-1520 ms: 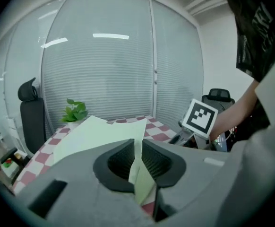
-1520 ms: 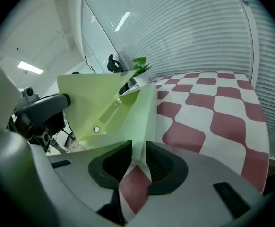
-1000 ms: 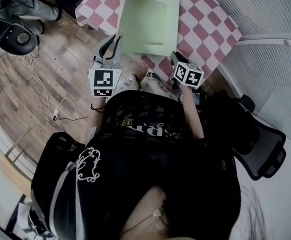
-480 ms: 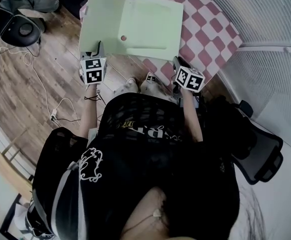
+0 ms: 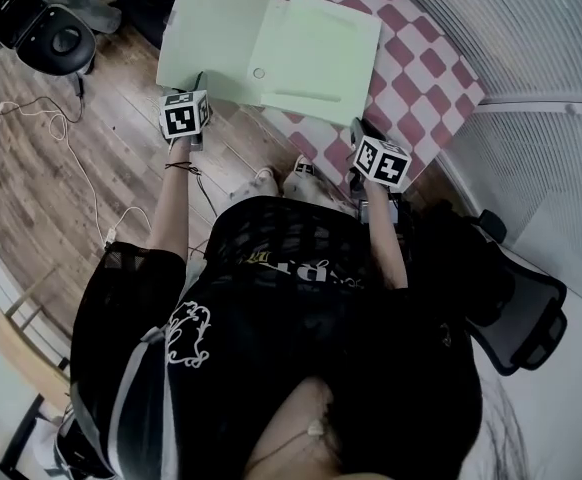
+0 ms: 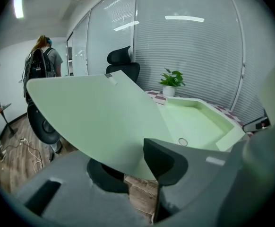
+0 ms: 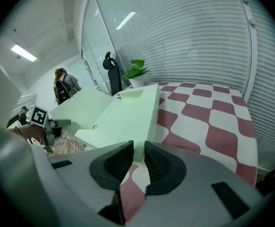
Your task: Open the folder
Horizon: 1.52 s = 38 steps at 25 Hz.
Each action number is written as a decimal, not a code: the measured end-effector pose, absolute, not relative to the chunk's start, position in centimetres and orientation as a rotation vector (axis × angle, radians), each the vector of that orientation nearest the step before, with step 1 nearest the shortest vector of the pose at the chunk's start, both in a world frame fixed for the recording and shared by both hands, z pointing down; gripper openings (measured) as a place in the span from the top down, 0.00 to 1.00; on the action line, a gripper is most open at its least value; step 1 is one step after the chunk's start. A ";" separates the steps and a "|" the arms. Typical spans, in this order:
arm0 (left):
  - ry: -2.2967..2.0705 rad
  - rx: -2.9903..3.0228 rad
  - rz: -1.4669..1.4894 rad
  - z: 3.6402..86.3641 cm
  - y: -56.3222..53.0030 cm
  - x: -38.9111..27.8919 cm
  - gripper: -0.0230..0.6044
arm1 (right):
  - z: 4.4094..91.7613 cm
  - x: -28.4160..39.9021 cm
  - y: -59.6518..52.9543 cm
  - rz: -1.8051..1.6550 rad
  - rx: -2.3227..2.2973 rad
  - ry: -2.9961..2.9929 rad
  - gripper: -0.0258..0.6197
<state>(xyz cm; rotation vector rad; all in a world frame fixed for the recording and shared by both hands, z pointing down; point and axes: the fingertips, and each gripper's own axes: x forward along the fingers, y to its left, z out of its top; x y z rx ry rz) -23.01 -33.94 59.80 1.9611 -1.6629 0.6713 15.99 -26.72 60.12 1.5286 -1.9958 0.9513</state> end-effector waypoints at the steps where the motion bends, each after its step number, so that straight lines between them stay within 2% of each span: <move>1: -1.651 1.945 0.661 60.3 -34.4 -23.3 0.82 | 60.1 16.0 -26.9 0.950 1.533 -1.991 0.85; 8: -1.530 1.761 0.506 64.5 -36.3 -24.6 0.77 | 60.0 16.5 -28.6 0.949 1.557 -1.963 0.85; 13: -1.474 1.683 0.338 66.7 -36.4 -25.7 0.68 | 60.0 16.7 -29.1 0.916 1.573 -1.926 0.85; 14: -1.475 1.656 0.284 67.2 -36.3 -26.0 0.64 | 59.9 16.7 -29.1 0.913 1.580 -1.920 0.85; 17: -1.487 1.534 0.090 68.6 -35.6 -27.4 0.42 | 59.9 16.8 -28.9 0.896 1.605 -1.910 0.85; 22: -1.510 1.568 -0.018 67.6 -35.3 -27.8 0.41 | 59.0 16.4 -28.4 0.813 1.617 -1.881 0.85; 29: -1.416 1.694 -0.282 61.1 -33.4 -25.5 0.41 | 55.0 14.1 -27.6 0.801 1.667 -2.002 0.85; 38: -1.223 2.098 -0.025 55.5 -28.3 -18.5 0.41 | 49.3 7.8 -25.4 0.717 1.644 -2.207 0.85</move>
